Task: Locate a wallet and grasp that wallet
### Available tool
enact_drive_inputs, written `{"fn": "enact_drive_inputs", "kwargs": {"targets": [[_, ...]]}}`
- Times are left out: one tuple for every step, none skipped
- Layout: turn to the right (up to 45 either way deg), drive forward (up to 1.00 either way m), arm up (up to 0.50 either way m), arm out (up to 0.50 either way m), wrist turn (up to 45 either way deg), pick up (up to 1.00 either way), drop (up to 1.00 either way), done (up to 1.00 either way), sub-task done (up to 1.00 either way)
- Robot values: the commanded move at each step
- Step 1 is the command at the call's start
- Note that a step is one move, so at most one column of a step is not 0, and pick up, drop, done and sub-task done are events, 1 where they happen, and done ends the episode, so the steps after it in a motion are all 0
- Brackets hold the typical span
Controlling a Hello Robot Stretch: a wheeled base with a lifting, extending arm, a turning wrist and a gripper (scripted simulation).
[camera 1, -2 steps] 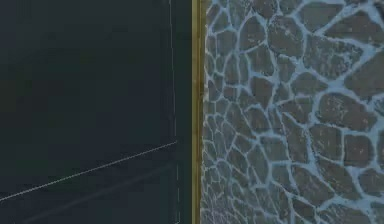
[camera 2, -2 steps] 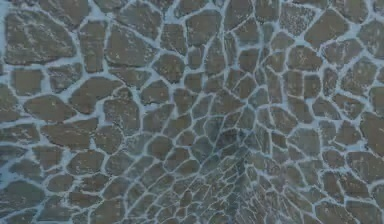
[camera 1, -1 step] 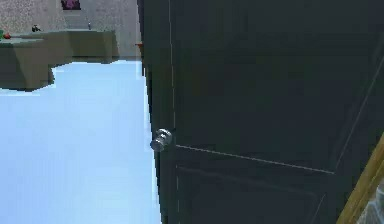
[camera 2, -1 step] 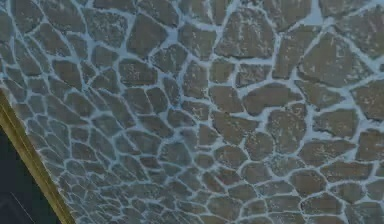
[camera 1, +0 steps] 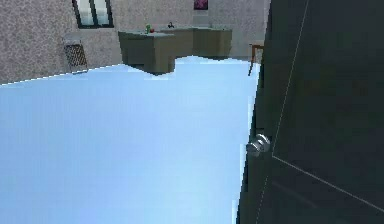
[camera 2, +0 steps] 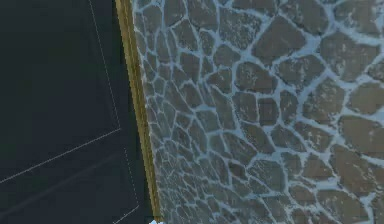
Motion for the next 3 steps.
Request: {"fn": "enact_drive_inputs", "kwargs": {"targets": [[0.0,0.20,0.00,0.00,0.0,0.00,0.00,0.00,0.00],[-24.0,0.00,0.00,0.00,0.0,0.00,0.00,0.00,0.00],[0.0,0.95,0.00,0.00,0.0,0.00,0.00,0.00,0.00]]}}
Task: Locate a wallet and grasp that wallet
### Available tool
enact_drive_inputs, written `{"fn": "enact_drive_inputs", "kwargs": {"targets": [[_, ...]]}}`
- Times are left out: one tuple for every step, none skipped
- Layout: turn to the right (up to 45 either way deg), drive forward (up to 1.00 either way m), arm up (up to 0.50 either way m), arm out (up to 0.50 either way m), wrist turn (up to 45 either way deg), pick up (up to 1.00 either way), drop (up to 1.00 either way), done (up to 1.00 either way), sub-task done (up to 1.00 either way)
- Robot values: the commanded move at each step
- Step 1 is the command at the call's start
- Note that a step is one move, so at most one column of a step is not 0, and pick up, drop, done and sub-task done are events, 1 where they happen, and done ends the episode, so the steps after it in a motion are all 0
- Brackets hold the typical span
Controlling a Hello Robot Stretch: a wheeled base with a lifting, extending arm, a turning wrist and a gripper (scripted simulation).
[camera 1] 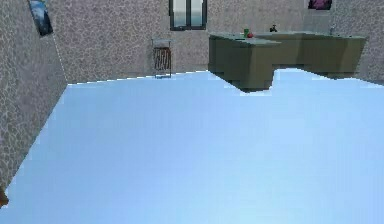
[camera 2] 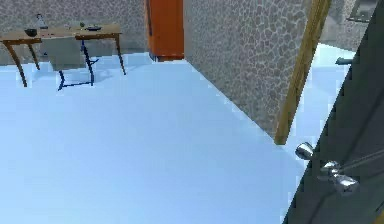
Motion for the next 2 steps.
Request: {"fn": "enact_drive_inputs", "kwargs": {"targets": [[45.0,0.00,0.00,0.00,0.0,0.00,0.00,0.00,0.00],[27.0,0.00,0.00,0.00,0.0,0.00,0.00,0.00,0.00]]}}
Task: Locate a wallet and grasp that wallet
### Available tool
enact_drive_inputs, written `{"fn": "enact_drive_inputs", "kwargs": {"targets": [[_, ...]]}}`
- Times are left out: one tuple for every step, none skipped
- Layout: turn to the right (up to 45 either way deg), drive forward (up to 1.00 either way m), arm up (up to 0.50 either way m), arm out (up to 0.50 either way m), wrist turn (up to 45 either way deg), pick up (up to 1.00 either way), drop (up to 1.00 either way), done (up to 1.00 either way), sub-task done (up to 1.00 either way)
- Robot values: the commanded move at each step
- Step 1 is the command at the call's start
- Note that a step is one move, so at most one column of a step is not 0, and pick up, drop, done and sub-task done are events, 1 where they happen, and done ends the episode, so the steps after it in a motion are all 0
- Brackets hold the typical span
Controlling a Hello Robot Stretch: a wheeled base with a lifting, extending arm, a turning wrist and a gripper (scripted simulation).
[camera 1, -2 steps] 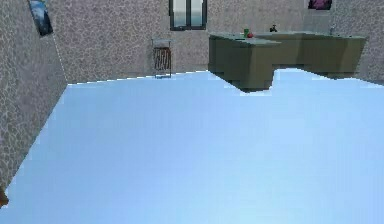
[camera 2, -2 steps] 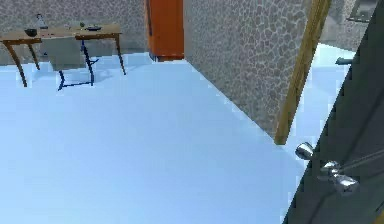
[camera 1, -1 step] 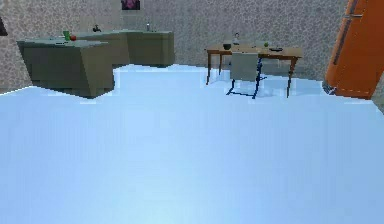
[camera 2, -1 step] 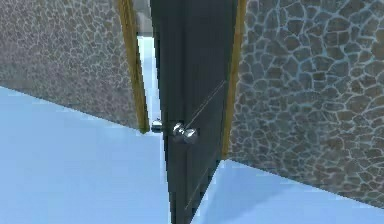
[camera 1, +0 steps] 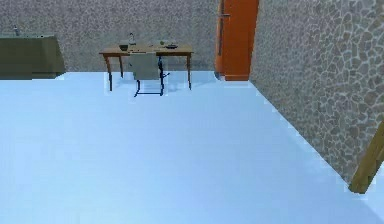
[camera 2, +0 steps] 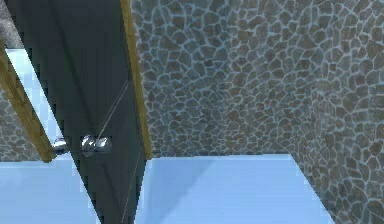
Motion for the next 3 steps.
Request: {"fn": "enact_drive_inputs", "kwargs": {"targets": [[0.0,0.45,0.00,0.00,0.0,0.00,0.00,0.00,0.00],[0.0,0.20,0.00,0.00,0.0,0.00,0.00,0.00,0.00],[45.0,0.00,0.00,0.00,0.0,0.00,0.00,0.00,0.00]]}}
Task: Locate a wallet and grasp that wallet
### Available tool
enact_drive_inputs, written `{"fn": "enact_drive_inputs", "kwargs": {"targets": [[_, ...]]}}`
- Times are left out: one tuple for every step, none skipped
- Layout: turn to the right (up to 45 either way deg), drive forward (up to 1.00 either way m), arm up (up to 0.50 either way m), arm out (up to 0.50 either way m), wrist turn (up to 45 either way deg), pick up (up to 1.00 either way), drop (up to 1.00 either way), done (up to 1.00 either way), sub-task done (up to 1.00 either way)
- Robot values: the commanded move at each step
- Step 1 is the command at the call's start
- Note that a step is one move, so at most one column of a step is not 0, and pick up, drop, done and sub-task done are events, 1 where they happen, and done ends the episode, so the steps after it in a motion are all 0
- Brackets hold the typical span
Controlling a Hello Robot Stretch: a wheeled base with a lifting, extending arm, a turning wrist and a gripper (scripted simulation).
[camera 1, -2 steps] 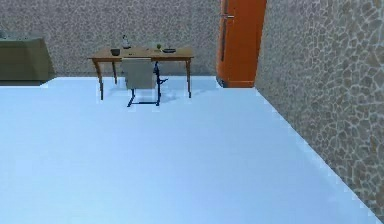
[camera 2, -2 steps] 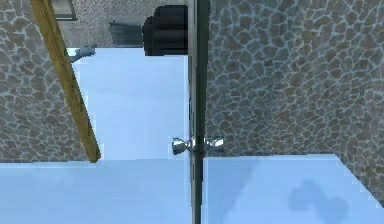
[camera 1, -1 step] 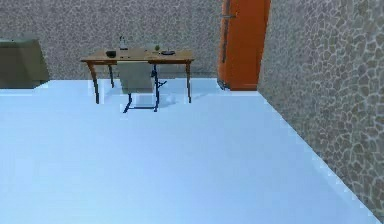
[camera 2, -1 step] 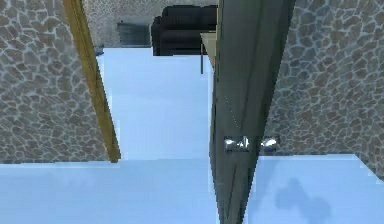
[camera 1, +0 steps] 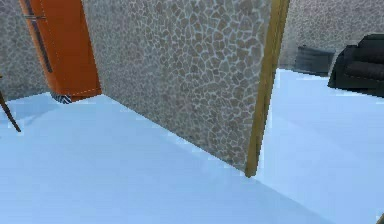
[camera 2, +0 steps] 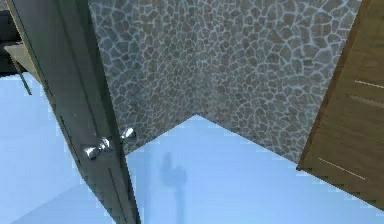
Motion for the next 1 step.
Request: {"fn": "enact_drive_inputs", "kwargs": {"targets": [[18.0,0.00,0.00,0.00,0.0,0.00,0.00,0.00,0.00]]}}
